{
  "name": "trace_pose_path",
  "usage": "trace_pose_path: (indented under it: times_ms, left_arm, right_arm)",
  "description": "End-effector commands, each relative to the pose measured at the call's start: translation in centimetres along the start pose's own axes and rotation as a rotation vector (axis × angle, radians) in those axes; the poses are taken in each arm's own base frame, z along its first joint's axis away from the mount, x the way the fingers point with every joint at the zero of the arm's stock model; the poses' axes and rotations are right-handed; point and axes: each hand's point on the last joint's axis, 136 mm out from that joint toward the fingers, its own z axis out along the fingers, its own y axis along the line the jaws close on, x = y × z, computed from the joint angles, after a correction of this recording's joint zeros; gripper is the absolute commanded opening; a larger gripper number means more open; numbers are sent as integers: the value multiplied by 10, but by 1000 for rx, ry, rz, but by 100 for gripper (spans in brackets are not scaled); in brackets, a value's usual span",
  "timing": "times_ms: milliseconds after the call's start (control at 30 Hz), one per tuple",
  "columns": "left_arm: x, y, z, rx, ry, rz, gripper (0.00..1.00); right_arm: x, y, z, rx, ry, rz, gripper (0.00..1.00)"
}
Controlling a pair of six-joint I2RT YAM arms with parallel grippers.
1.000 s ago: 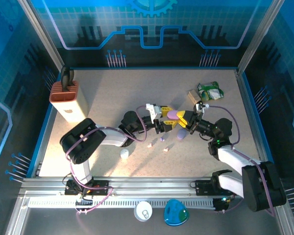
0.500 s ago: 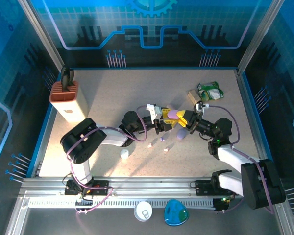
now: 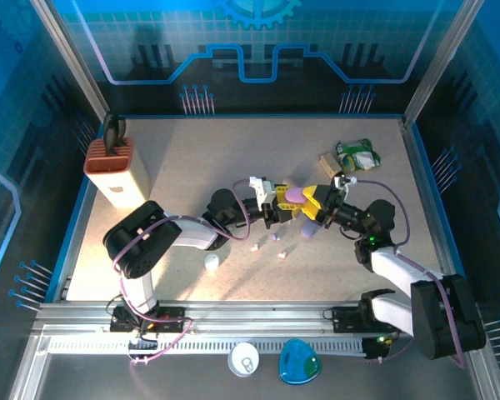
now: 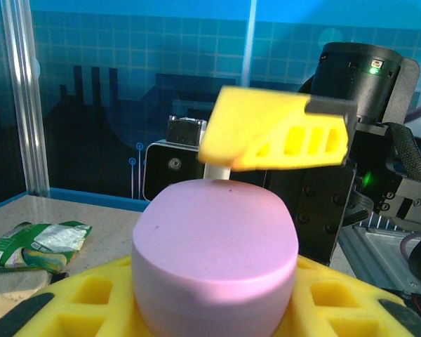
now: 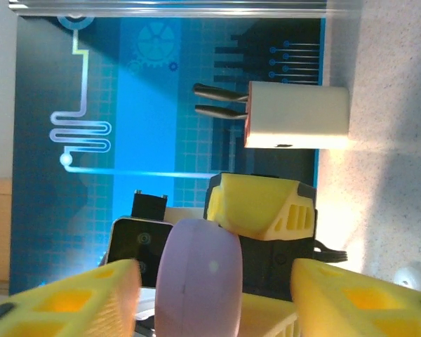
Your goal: Insert wireless bluetooth earbuds into charging case
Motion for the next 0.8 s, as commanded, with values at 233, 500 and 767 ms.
trace_pose_path:
  times_ms: [233,500,767]
  left_arm:
    - [-3,-5,-27,-6,3,27,38]
    - [-2,-16,-51,41,30,-38,38]
    - [2,-25,-58,72,46,-50,38]
  right_arm:
    - [0,10,-19,257,38,-580,78]
    - [27,21,-19,476,174,-1165,83]
    - [38,10,7,547,275,-1267,83]
